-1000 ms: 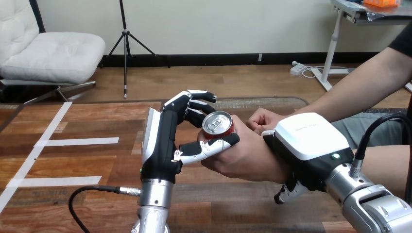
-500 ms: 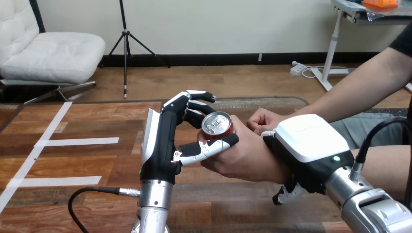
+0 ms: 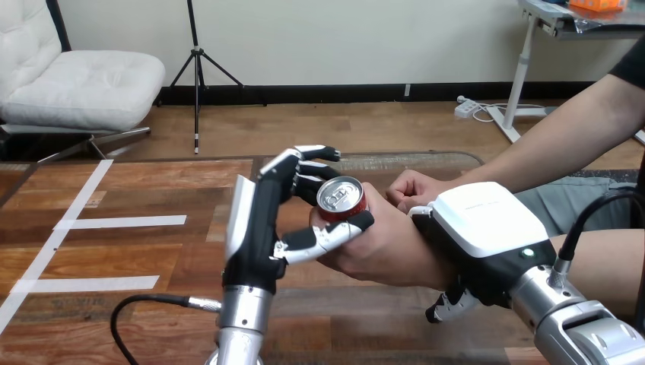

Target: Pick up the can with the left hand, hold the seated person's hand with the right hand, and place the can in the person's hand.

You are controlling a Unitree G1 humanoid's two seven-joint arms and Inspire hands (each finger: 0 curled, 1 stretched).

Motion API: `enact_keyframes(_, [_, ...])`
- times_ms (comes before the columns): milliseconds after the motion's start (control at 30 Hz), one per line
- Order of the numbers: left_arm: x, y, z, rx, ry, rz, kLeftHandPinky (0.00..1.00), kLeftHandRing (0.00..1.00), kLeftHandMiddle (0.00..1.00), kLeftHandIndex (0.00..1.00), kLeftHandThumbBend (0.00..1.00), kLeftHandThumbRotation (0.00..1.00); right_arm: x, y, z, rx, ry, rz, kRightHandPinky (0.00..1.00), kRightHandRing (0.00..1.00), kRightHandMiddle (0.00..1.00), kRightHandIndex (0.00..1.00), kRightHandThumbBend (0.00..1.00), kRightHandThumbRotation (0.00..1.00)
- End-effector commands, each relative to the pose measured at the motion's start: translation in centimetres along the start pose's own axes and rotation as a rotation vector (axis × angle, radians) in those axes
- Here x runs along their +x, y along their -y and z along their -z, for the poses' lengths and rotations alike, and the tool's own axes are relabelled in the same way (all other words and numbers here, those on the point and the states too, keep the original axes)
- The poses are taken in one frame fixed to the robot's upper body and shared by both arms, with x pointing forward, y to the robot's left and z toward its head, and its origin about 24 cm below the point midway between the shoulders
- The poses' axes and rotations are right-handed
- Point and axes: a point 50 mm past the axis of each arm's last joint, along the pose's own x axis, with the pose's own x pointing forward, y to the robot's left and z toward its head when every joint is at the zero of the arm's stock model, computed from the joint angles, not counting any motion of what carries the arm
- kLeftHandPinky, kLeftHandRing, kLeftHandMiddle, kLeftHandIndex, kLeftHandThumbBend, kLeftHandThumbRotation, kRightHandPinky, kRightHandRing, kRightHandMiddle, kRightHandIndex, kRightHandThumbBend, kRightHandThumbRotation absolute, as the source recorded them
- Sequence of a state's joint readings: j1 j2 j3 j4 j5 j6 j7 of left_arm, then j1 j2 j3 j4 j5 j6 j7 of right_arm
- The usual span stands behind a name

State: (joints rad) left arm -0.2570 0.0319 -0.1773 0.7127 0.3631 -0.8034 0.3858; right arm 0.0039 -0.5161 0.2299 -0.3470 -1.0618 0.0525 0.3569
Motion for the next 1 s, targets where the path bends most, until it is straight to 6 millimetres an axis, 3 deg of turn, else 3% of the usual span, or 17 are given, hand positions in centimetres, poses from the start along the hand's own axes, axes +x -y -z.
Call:
enact_keyframes(0, [0.9, -0.3, -1.0, 0.003, 0.066, 0.017, 0.54, 0.62, 0.66, 0.68, 0.8, 0.12, -0.2, 1.7, -0.5, 0.006, 0.017, 0.11, 0.69, 0.76, 0.78, 0.75, 0.94, 0.03])
enact_keyframes(500, [0.8, -0.7, -0.8, 0.021, 0.033, 0.082, 0.68, 0.77, 0.81, 0.8, 0.85, 0.3, -0.9, 1.1, -0.2, 0.045, -0.042, 0.163, 0.73, 0.8, 0.8, 0.79, 0.93, 0.08])
enact_keyframes(967, [0.2, -1.2, -0.7, -0.04, 0.004, 0.12, 0.73, 0.81, 0.83, 0.82, 0.89, 0.35, -1.9, 0.5, -0.1, 0.164, -0.098, 0.225, 0.77, 0.83, 0.82, 0.8, 0.89, 0.02])
